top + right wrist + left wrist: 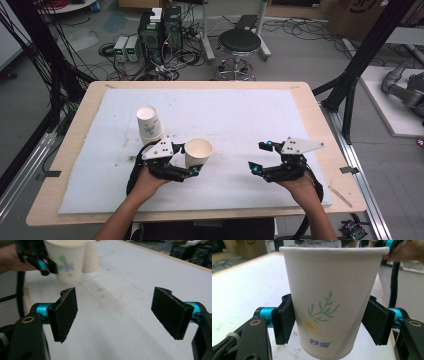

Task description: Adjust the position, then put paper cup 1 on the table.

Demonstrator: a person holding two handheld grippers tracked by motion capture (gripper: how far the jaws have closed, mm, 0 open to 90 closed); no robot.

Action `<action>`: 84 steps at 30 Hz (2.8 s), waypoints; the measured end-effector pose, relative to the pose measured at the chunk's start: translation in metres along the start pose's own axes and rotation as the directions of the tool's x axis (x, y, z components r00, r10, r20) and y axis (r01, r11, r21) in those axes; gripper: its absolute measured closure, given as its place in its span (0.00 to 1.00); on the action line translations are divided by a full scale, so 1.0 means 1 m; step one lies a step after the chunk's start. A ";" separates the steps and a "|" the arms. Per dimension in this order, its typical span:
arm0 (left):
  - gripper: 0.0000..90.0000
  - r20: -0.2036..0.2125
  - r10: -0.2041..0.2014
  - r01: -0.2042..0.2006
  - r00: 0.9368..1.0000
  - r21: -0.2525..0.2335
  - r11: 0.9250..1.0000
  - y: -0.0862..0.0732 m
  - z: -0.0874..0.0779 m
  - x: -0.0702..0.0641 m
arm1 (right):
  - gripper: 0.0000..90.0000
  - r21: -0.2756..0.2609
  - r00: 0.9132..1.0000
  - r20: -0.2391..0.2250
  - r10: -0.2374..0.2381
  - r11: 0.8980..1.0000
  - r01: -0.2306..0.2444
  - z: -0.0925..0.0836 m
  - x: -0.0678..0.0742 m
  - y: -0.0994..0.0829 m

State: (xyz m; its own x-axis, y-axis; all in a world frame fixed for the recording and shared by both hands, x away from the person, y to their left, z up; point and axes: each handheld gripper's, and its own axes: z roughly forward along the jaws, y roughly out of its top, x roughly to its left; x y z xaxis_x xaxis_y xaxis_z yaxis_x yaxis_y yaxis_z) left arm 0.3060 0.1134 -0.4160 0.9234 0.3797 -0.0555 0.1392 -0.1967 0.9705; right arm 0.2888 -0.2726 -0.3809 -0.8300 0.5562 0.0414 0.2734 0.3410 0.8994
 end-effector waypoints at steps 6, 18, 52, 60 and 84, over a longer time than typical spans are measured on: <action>0.35 -0.025 0.002 -0.004 1.000 -0.059 0.998 0.001 -0.002 0.000 | 0.24 -0.030 0.996 0.084 0.035 0.999 -0.032 -0.009 -0.005 -0.021; 0.35 -0.066 0.002 -0.007 0.998 -0.087 0.996 -0.001 -0.004 0.003 | 0.24 -0.035 0.989 0.143 0.048 0.998 -0.043 -0.012 -0.007 -0.026; 0.34 -0.231 -0.081 0.060 0.969 -0.096 0.994 0.009 0.049 0.044 | 0.24 -0.016 0.991 0.133 0.030 0.999 -0.028 -0.010 -0.006 -0.025; 0.34 -0.252 -0.075 0.062 0.965 -0.058 0.996 0.013 0.076 0.054 | 0.24 -0.028 0.990 0.134 0.040 0.999 -0.036 -0.012 -0.008 -0.026; 0.36 -0.351 -0.051 0.136 0.935 0.220 0.966 -0.013 0.100 0.061 | 0.24 -0.029 0.991 0.131 0.035 0.999 -0.032 -0.013 -0.005 -0.026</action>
State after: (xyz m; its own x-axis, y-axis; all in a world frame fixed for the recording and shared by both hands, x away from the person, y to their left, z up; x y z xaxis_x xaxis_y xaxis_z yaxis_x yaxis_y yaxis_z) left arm 0.3966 0.0491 -0.4550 0.7304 0.6827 -0.0192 0.3384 -0.3373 0.8784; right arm 0.2795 -0.2943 -0.3988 -0.7492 0.6621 0.0158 0.2854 0.3012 0.9099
